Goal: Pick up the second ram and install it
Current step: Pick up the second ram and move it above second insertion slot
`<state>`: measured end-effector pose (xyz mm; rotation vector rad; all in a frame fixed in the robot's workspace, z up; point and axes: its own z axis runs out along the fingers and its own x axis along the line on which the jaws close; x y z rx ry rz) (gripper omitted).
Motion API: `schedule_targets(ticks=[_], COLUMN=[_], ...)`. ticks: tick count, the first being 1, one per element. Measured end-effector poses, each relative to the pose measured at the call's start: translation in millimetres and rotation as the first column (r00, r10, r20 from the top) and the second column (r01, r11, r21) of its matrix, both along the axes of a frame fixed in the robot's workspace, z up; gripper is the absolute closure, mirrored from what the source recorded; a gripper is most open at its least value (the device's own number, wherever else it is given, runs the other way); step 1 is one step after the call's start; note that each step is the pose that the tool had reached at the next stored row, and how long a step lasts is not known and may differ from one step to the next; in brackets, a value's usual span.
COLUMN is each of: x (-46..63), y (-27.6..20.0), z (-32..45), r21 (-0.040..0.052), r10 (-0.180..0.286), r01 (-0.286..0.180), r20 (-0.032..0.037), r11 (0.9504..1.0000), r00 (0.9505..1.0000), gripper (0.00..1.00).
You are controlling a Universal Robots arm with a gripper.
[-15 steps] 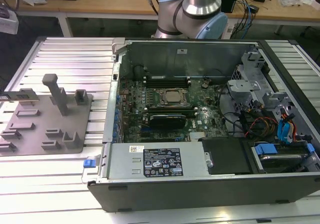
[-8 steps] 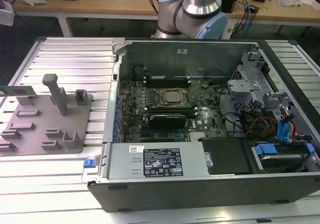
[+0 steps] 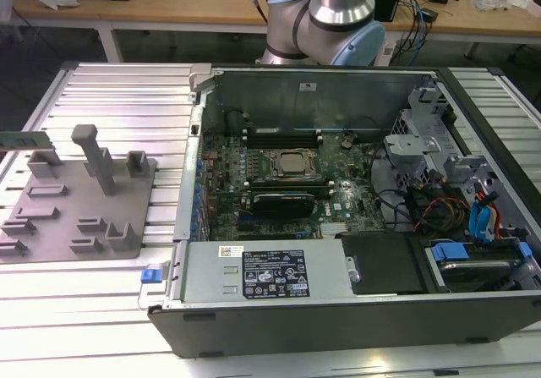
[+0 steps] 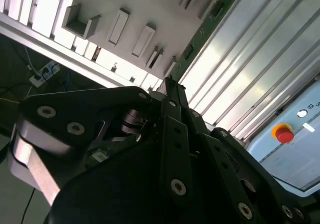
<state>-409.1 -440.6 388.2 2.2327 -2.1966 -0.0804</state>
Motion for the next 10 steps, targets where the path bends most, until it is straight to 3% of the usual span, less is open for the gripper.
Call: schedule_targets(ticks=[10], x=[0.2], y=[0.1], z=[21.4], r21=[-0.0001], r10=[0.0], r01=[0.0], r20=[-0.0001], r11=[1.0], r00=[1.0], gripper=[0.91])
